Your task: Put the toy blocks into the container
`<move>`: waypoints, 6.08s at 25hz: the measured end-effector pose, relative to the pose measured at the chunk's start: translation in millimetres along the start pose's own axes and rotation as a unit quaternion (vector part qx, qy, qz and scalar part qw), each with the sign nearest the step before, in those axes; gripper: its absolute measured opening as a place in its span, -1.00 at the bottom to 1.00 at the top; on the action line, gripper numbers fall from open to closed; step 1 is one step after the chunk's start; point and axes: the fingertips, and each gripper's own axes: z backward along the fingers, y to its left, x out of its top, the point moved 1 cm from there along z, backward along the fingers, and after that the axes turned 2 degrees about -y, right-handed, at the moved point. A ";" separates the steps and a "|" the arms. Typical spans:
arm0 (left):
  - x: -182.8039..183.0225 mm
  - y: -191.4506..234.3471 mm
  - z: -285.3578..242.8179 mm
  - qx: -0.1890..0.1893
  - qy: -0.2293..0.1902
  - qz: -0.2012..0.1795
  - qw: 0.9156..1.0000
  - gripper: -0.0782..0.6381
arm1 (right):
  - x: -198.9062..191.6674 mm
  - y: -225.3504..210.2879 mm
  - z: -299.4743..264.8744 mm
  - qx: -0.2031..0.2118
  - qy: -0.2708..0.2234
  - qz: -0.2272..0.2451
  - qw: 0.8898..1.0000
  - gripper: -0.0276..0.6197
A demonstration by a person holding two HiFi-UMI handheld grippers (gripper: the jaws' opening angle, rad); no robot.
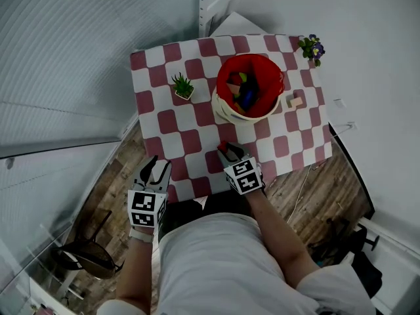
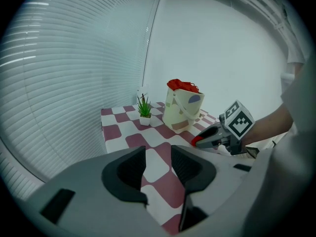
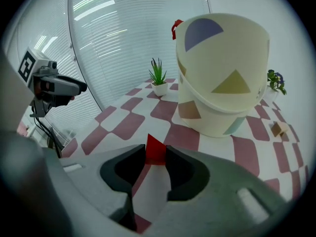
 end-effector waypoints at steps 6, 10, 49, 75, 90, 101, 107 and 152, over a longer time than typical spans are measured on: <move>8.0 -3.1 1.9 -0.004 -0.010 -0.007 1.000 -0.34 | 25.8 2.8 9.9 0.006 -0.032 -0.004 0.999 -0.50; 15.2 -5.1 5.0 -0.008 -0.019 -0.013 1.000 -0.34 | 51.1 8.2 18.1 0.010 -0.056 0.001 0.998 -0.50; 80.9 -19.9 -7.3 -0.031 -0.067 -0.032 0.997 -0.34 | 207.4 -72.2 82.3 -0.082 -0.146 0.018 0.986 -0.50; 82.3 -27.9 -6.5 -0.022 -0.068 -0.032 0.997 -0.35 | 199.4 -83.3 94.4 -0.099 -0.161 0.014 0.982 -0.50; 93.8 -87.7 -24.2 -0.010 -0.063 -0.058 0.996 -0.35 | 148.2 -164.5 160.1 -0.146 -0.211 -0.013 0.966 -0.50; 90.5 -134.8 -58.7 -0.011 -0.038 -0.058 0.998 -0.35 | 64.1 -237.3 142.4 -0.168 -0.179 -0.030 0.969 -0.45; 90.2 -150.9 -81.1 -0.019 -0.028 -0.057 0.998 -0.35 | 25.7 -277.6 123.6 -0.182 -0.157 -0.052 0.969 -0.41; 57.8 -173.7 -93.5 -0.008 -0.001 -0.031 0.999 -0.35 | -5.3 -338.4 60.1 -0.175 -0.054 -0.066 0.981 -0.43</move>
